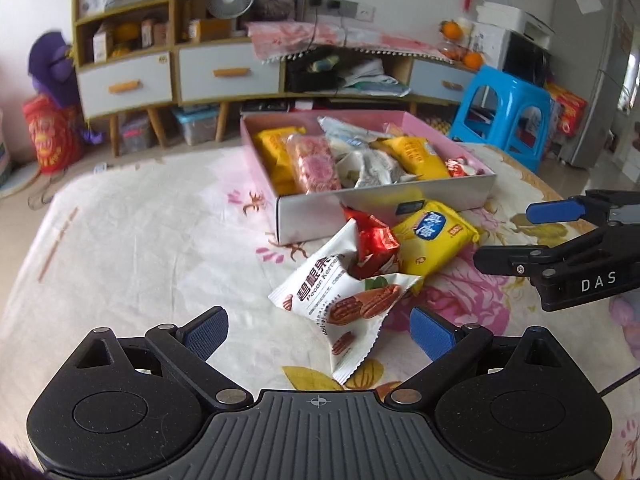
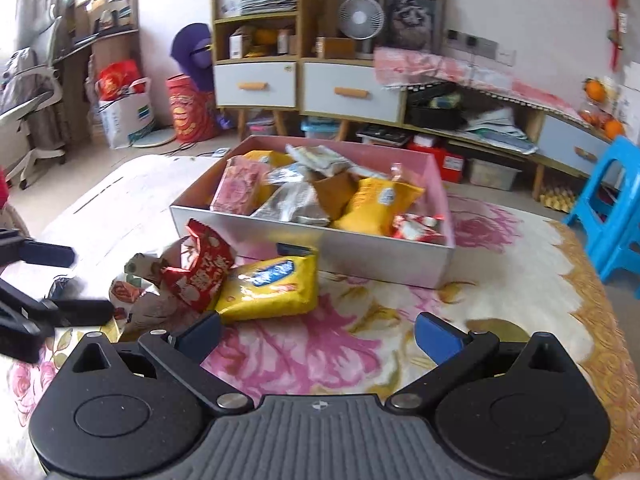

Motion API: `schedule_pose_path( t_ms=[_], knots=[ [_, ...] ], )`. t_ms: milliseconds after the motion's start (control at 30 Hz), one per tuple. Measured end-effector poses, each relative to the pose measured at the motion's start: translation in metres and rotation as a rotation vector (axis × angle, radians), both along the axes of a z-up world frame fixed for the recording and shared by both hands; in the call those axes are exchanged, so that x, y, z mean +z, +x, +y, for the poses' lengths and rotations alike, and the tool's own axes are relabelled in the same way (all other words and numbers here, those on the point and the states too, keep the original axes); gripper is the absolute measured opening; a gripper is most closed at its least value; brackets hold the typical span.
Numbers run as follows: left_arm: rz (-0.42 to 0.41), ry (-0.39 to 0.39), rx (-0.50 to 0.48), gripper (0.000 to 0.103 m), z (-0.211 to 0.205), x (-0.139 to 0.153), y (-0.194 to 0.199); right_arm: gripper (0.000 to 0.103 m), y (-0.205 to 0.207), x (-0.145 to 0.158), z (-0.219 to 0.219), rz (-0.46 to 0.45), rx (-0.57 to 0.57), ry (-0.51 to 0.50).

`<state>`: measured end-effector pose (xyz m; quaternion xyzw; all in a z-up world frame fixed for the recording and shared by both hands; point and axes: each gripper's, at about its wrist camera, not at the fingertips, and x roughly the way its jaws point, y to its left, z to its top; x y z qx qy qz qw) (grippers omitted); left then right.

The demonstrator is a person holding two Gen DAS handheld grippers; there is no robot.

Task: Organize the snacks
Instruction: 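Withdraw both tools from the box toward the remaining snacks, then close the left gripper on the pecan kernel pack while the right grasps the yellow biscuit pack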

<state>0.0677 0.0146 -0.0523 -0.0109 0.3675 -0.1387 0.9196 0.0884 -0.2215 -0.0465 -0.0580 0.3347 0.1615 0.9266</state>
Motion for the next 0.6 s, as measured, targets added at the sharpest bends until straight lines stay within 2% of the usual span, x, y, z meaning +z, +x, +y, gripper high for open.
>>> schedule_pose_path(
  t_ms=[200,267,400,467,500,567,600],
  knots=[
    [0.067,-0.230,0.078,0.098,0.013,0.000,0.013,0.094,0.015,0.003,0.002,0.009,0.006,0.066],
    [0.085,-0.277,0.100,0.097,0.016,0.000,0.017,0.090,0.020,0.002,0.001,0.019,-0.009,0.091],
    [0.126,-0.335,0.151,0.096,0.017,-0.006,0.025,0.080,0.028,-0.011,-0.002,0.113,-0.034,0.168],
    [0.150,-0.371,0.166,0.089,0.017,-0.009,0.028,0.066,0.029,-0.018,-0.002,0.152,-0.032,0.201],
    [0.162,-0.384,0.175,0.086,0.017,-0.010,0.029,0.063,0.030,-0.021,-0.003,0.167,-0.031,0.218],
    [0.189,-0.404,0.193,0.073,0.016,-0.014,0.031,0.057,0.030,-0.024,-0.005,0.185,-0.047,0.258],
    [0.196,-0.412,0.200,0.073,0.017,-0.015,0.031,0.055,0.029,-0.024,-0.006,0.179,-0.057,0.280]
  ],
)
